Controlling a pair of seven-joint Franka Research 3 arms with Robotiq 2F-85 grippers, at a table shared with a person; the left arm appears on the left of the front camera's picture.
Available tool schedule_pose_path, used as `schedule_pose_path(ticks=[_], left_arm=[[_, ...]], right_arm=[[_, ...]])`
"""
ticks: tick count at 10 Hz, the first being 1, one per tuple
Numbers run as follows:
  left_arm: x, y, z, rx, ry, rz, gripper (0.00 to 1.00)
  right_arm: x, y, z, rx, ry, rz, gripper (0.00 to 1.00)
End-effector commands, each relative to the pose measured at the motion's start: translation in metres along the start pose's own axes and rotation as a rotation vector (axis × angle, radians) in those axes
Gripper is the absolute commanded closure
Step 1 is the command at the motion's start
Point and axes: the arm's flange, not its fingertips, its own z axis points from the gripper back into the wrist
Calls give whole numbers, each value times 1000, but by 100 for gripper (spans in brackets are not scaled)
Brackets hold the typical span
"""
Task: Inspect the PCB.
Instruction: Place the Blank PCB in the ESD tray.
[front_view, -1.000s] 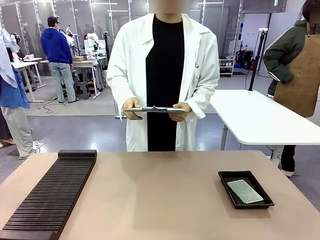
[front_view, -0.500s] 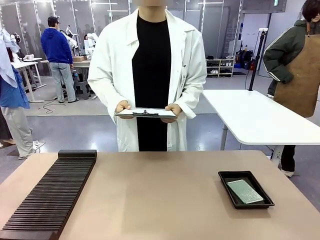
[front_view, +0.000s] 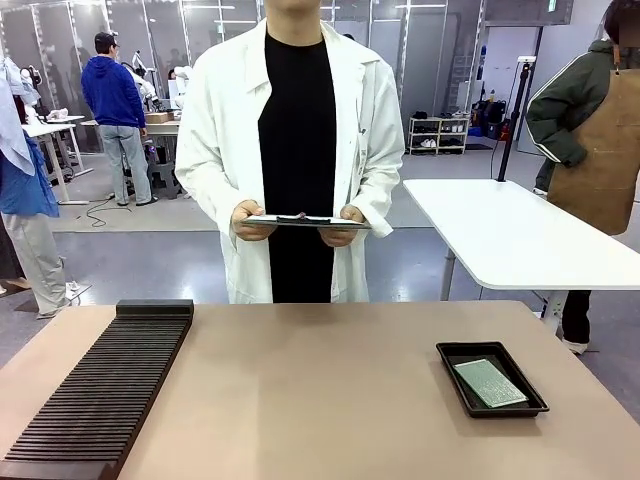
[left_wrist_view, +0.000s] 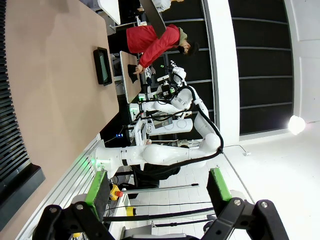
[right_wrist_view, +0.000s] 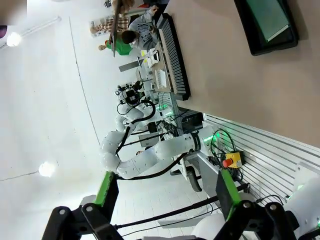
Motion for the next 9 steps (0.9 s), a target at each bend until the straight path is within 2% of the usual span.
schedule_pose_path(ticks=[1, 9], left_arm=[[-1, -1, 0, 5, 3, 0, 0], [-1, -1, 0, 5, 3, 0, 0]], right_arm=[[-1, 4, 0, -1, -8, 13, 0], [-1, 4, 0, -1, -8, 13, 0]])
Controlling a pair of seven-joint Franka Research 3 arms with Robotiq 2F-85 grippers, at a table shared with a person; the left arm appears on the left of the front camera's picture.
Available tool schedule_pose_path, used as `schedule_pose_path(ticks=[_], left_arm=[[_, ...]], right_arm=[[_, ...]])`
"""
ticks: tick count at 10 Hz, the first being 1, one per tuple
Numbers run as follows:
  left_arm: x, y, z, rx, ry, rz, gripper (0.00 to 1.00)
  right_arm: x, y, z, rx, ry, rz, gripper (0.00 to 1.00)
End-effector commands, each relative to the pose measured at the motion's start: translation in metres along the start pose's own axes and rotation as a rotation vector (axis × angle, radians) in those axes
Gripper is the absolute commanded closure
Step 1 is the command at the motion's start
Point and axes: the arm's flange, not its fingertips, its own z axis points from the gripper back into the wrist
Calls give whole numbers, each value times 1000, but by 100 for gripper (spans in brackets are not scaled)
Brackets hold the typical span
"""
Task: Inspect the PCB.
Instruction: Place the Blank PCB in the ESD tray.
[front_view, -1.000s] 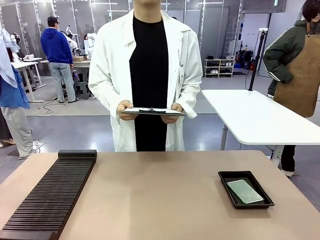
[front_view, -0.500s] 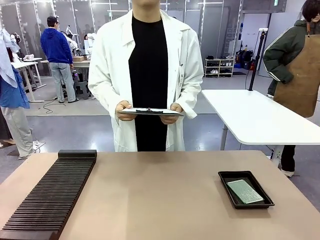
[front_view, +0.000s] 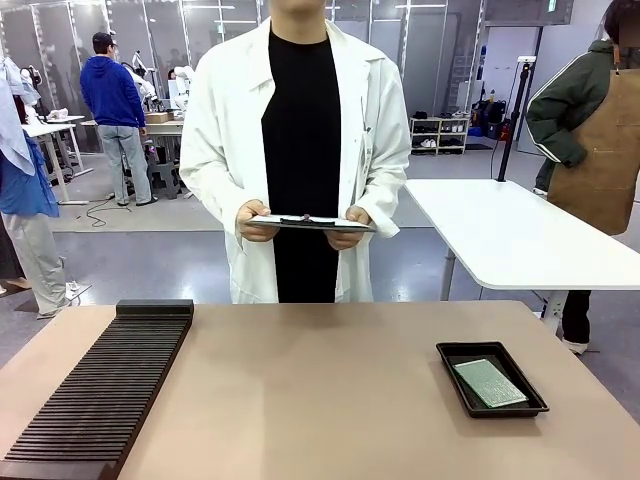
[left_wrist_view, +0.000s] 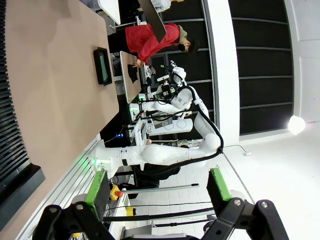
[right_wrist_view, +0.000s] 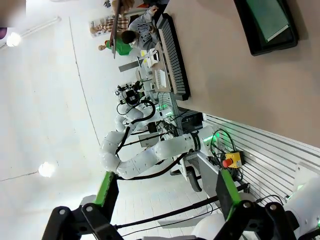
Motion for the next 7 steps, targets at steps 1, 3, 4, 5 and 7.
schedule_pose_path(ticks=[1, 3, 4, 5, 7], left_arm=[[-1, -1, 0, 5, 3, 0, 0], [-1, -1, 0, 5, 3, 0, 0], [-1, -1, 0, 5, 3, 0, 0], [-1, -1, 0, 5, 3, 0, 0], [-1, -1, 0, 5, 3, 0, 0]], right_arm=[[-1, 4, 0, 0, -8, 13, 0], [-1, 4, 0, 0, -8, 13, 0], [-1, 4, 0, 0, -8, 13, 0], [-1, 4, 0, 0, -8, 13, 0], [-1, 4, 0, 0, -8, 13, 0]])
